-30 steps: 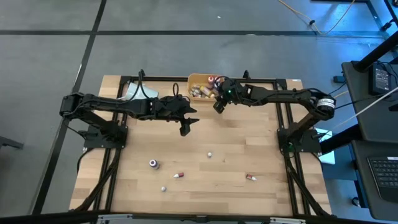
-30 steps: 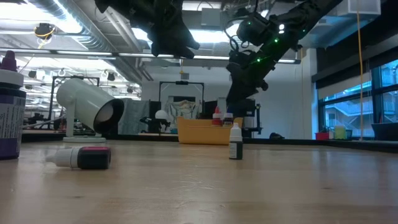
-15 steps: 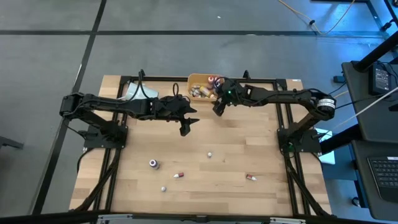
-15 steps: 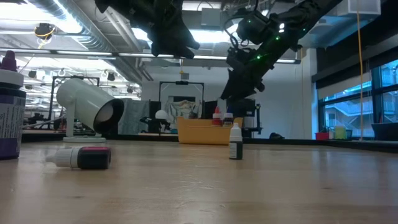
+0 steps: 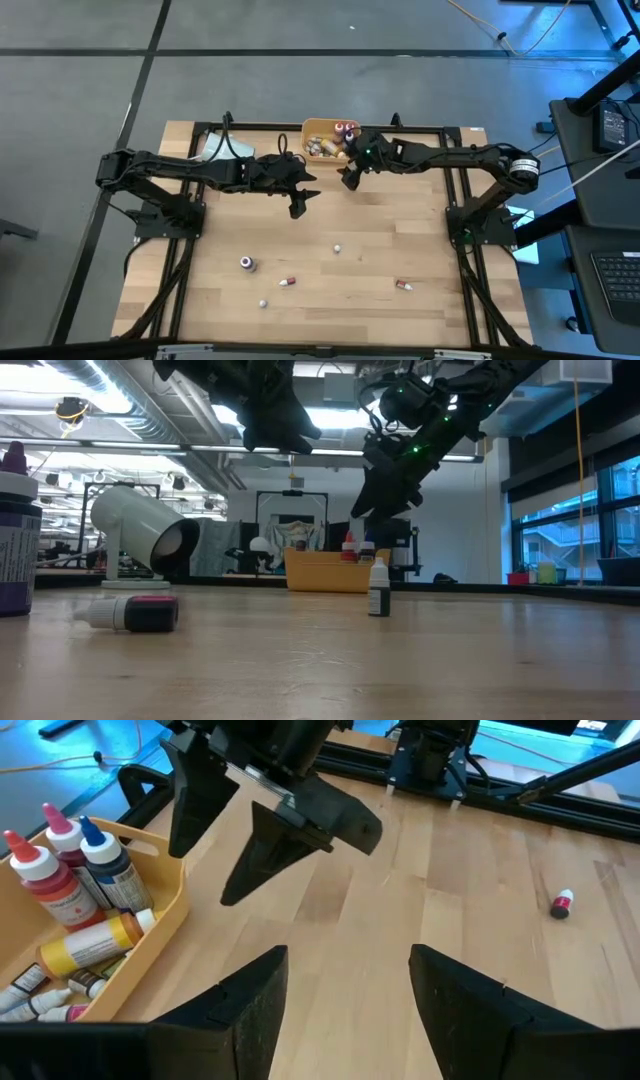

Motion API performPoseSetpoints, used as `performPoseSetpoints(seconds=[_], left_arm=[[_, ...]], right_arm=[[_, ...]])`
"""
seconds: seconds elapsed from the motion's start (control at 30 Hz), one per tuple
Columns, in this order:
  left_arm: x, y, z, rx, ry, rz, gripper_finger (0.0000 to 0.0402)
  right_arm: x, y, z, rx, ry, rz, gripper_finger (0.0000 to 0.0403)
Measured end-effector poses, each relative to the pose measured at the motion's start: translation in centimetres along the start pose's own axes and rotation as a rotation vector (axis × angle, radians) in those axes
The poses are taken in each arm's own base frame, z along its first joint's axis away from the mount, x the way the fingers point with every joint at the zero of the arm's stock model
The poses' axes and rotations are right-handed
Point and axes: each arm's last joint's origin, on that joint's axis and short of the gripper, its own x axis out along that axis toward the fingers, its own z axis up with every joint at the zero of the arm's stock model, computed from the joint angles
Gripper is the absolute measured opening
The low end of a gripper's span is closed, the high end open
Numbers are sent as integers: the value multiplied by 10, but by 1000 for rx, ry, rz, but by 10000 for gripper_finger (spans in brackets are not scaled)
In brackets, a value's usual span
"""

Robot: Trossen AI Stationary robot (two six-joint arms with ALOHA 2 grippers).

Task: Pick & Place food coloring
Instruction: Put the yellow food coloring bottle into the yellow bin

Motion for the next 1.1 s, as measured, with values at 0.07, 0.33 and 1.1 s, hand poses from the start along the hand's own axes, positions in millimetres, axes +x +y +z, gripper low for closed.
performPoseSetpoints(seconds=[0.07, 0.33, 1.1], left_arm=[[0, 0, 0, -1, 0, -1, 207], [-9, 14, 8, -32, -19, -92, 205], [-50, 79, 31, 51, -236, -330, 204]], right_arm=[[0, 0, 0, 0, 0, -1, 314], [0, 0, 0, 4, 2, 0, 314], [22, -30, 87, -130, 165, 22, 226]])
